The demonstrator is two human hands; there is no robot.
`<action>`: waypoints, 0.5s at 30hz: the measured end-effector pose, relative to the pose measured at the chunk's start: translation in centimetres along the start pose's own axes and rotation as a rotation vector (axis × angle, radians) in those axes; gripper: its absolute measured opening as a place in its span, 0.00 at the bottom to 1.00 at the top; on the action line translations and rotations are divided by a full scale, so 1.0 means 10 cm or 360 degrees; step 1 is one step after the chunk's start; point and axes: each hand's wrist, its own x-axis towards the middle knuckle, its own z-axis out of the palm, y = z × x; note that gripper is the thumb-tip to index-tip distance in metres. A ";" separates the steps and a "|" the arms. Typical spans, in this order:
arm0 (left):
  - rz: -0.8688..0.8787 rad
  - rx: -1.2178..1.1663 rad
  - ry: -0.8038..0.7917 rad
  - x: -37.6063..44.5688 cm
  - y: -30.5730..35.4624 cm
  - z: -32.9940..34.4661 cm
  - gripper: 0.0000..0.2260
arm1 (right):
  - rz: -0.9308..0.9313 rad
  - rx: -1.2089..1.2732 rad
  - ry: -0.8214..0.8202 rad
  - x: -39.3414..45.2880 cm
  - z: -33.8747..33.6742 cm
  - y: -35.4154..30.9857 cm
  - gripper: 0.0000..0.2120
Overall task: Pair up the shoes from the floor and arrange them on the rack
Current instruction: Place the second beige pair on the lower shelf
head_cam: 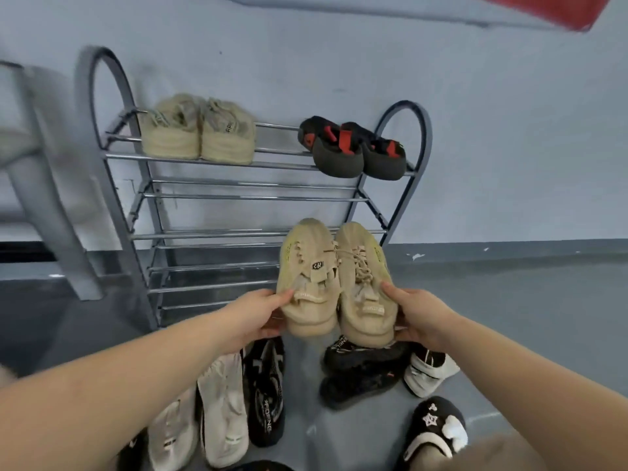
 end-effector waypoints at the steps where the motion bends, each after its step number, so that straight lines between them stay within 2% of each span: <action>1: -0.0015 0.0015 0.0001 -0.04 0.08 -0.08 0.08 | -0.0023 0.0014 -0.0027 0.00 0.04 -0.04 0.17; 6: -0.0095 0.0107 0.0060 -0.16 0.41 -0.45 0.08 | -0.0081 0.0127 -0.0121 0.21 0.37 -0.17 0.16; 10: -0.0152 0.0156 0.0201 -0.08 0.58 -0.73 0.10 | -0.0130 0.0181 -0.0160 0.47 0.72 -0.41 0.14; 15: -0.0122 -0.0017 0.0325 0.07 0.69 -1.04 0.09 | -0.0141 0.0152 -0.0194 0.80 1.05 -0.59 0.16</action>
